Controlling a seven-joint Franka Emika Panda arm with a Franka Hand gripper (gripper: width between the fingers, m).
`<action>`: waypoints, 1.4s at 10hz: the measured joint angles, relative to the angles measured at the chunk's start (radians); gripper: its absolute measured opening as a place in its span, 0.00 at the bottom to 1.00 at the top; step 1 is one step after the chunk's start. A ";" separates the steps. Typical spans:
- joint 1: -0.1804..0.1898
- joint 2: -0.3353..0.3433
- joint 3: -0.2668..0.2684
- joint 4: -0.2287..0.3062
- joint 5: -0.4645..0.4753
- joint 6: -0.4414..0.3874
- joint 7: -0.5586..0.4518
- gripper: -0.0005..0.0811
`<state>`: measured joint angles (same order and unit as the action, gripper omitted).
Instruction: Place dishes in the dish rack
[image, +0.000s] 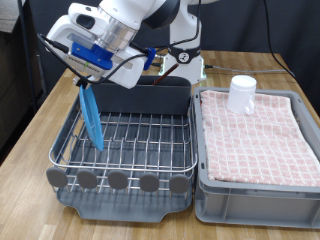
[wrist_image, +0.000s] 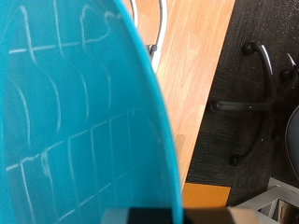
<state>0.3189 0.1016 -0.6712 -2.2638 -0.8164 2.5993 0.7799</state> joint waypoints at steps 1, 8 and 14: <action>0.000 0.001 0.000 -0.003 0.002 0.002 0.001 0.03; 0.000 0.010 0.002 -0.027 0.029 0.028 0.032 0.03; 0.000 0.014 0.002 -0.027 0.042 0.028 0.046 0.46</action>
<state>0.3192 0.1160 -0.6693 -2.2909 -0.7739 2.6272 0.8260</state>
